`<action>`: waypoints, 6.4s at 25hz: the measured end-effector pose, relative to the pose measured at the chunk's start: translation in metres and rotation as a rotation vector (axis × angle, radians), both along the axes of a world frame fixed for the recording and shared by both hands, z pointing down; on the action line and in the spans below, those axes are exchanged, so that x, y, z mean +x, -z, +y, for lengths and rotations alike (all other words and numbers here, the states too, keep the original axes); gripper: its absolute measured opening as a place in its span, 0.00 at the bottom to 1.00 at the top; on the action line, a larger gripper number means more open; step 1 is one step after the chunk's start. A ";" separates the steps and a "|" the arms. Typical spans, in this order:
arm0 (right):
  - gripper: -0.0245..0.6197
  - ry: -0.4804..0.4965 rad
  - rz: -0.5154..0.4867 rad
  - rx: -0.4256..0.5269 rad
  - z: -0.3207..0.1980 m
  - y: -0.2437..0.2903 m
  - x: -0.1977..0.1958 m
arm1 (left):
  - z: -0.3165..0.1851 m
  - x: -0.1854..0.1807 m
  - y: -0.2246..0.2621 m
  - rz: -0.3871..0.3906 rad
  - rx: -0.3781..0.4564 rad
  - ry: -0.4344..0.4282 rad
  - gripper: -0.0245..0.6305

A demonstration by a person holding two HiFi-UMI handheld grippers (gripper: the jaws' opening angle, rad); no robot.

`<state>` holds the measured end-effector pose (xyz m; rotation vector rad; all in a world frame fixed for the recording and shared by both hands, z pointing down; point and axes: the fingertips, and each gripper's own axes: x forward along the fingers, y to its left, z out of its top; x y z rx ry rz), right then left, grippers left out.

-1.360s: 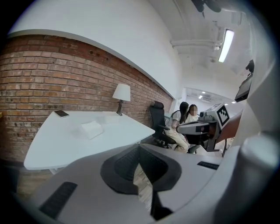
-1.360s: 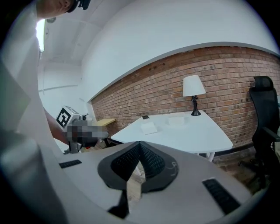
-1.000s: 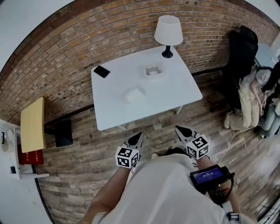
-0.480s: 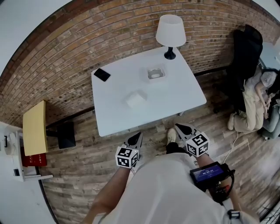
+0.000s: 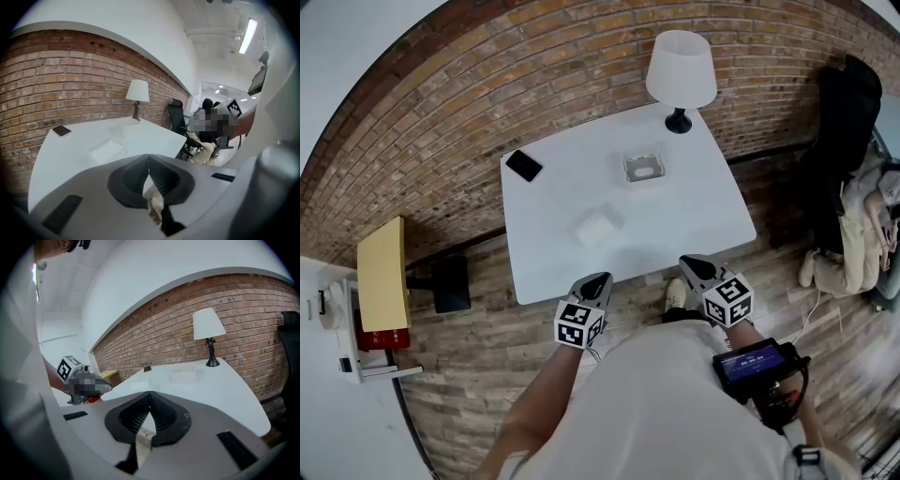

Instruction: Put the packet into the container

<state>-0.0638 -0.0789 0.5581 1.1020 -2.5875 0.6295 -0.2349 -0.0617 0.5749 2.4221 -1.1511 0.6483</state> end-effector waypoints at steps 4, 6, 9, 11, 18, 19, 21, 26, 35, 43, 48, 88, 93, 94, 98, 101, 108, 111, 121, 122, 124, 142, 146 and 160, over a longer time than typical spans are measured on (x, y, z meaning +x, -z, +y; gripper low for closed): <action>0.05 0.012 -0.008 -0.020 -0.018 -0.005 -0.001 | -0.017 -0.001 -0.014 -0.048 -0.053 -0.025 0.05; 0.05 0.017 -0.014 -0.029 -0.025 -0.008 0.000 | -0.023 -0.002 -0.025 -0.073 -0.089 -0.039 0.05; 0.05 0.024 -0.021 -0.041 -0.034 -0.012 0.002 | -0.036 -0.007 -0.039 -0.136 -0.119 -0.044 0.06; 0.05 0.024 -0.028 -0.047 -0.040 -0.014 0.003 | -0.048 -0.013 -0.043 -0.170 -0.120 -0.038 0.06; 0.05 0.030 -0.039 -0.062 -0.059 -0.019 0.012 | -0.093 -0.026 -0.048 -0.299 -0.103 -0.078 0.20; 0.05 0.029 -0.041 -0.063 -0.062 -0.019 0.013 | -0.098 -0.026 -0.050 -0.327 -0.107 -0.099 0.25; 0.05 0.031 -0.042 -0.069 -0.066 -0.020 0.016 | -0.106 -0.027 -0.057 -0.409 -0.111 -0.158 0.37; 0.05 0.039 -0.039 -0.079 -0.073 -0.024 0.022 | -0.122 -0.030 -0.075 -0.568 -0.154 -0.270 0.60; 0.05 -0.037 -0.093 -0.121 -0.086 -0.026 0.050 | -0.129 -0.035 -0.097 -0.719 -0.212 -0.281 0.61; 0.05 -0.031 -0.109 -0.106 -0.107 -0.022 0.046 | -0.129 -0.049 -0.094 -0.779 -0.194 -0.271 0.49; 0.05 -0.033 -0.111 -0.117 -0.105 -0.025 0.051 | -0.124 -0.042 -0.092 -0.739 -0.214 -0.265 0.48; 0.05 -0.080 -0.157 -0.142 -0.125 -0.037 0.100 | -0.259 0.091 0.000 -0.616 0.009 -0.425 0.44; 0.05 -0.106 -0.154 -0.155 -0.126 -0.041 0.111 | -0.280 0.106 -0.014 -0.685 0.013 -0.535 0.44; 0.05 -0.113 -0.154 -0.157 -0.127 -0.042 0.114 | -0.283 0.108 -0.017 -0.698 0.014 -0.558 0.44; 0.05 -0.144 -0.151 -0.165 -0.129 -0.046 0.122 | -0.294 0.116 -0.027 -0.741 0.025 -0.645 0.44; 0.05 -0.158 -0.147 -0.171 -0.129 -0.048 0.126 | -0.299 0.116 -0.035 -0.772 0.024 -0.688 0.44; 0.05 -0.187 -0.140 -0.174 -0.130 -0.051 0.134 | -0.300 0.113 -0.053 -0.790 -0.005 -0.739 0.44; 0.05 -0.193 -0.137 -0.178 -0.130 -0.052 0.136 | -0.299 0.114 -0.061 -0.802 -0.012 -0.771 0.44; 0.05 -0.201 -0.125 -0.190 -0.134 -0.055 0.144 | -0.297 0.111 -0.084 -0.840 -0.059 -0.872 0.44; 0.05 -0.198 -0.125 -0.194 -0.136 -0.057 0.146 | -0.299 0.112 -0.085 -0.832 -0.075 -0.869 0.44; 0.05 -0.191 -0.126 -0.201 -0.140 -0.062 0.149 | -0.301 0.114 -0.087 -0.828 -0.096 -0.869 0.44; 0.05 -0.094 -0.115 -0.192 -0.157 -0.059 0.115 | -0.300 0.089 -0.049 -0.690 -0.024 -0.536 0.45; 0.05 -0.078 -0.100 -0.182 -0.160 -0.054 0.104 | -0.292 0.084 -0.025 -0.588 0.043 -0.402 0.35; 0.05 -0.057 -0.067 -0.008 -0.168 0.006 0.058 | -0.193 0.052 0.003 -0.247 0.085 -0.094 0.06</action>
